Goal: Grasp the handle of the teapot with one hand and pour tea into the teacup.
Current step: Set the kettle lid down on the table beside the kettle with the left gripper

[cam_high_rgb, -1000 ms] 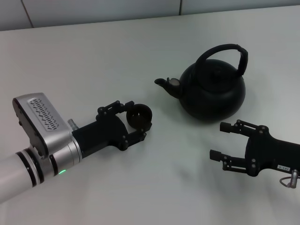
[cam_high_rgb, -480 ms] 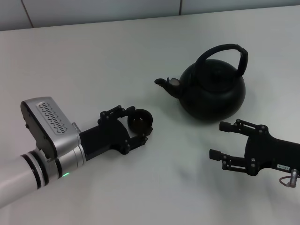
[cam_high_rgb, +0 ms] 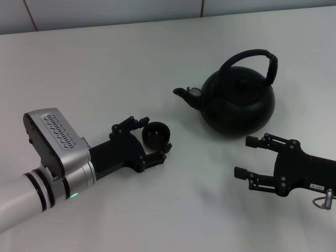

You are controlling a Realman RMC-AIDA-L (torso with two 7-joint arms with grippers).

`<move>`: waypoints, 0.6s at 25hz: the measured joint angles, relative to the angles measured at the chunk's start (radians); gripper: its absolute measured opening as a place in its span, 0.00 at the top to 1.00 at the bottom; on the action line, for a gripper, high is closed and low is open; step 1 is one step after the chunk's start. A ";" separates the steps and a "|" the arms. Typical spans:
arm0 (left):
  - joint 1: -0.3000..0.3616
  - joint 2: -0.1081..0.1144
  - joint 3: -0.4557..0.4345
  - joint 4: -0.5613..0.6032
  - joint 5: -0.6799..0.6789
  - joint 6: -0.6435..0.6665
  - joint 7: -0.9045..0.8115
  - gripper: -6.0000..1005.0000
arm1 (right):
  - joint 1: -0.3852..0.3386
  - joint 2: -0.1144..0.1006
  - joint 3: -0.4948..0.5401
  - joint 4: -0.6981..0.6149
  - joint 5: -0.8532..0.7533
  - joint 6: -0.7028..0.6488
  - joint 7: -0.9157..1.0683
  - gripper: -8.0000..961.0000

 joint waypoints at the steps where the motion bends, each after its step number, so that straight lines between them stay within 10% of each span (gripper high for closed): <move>1: 0.000 0.000 0.000 0.000 0.000 0.000 0.000 0.20 | 0.000 0.000 0.000 0.000 0.000 0.000 0.001 0.18; 11: 0.030 0.005 -0.024 0.014 0.004 0.082 0.016 0.15 | -0.001 0.001 0.000 0.000 0.000 0.004 0.003 0.18; 15: 0.147 0.015 -0.012 0.144 0.006 0.310 -0.066 0.14 | 0.001 0.002 0.000 0.000 0.000 0.008 0.003 0.18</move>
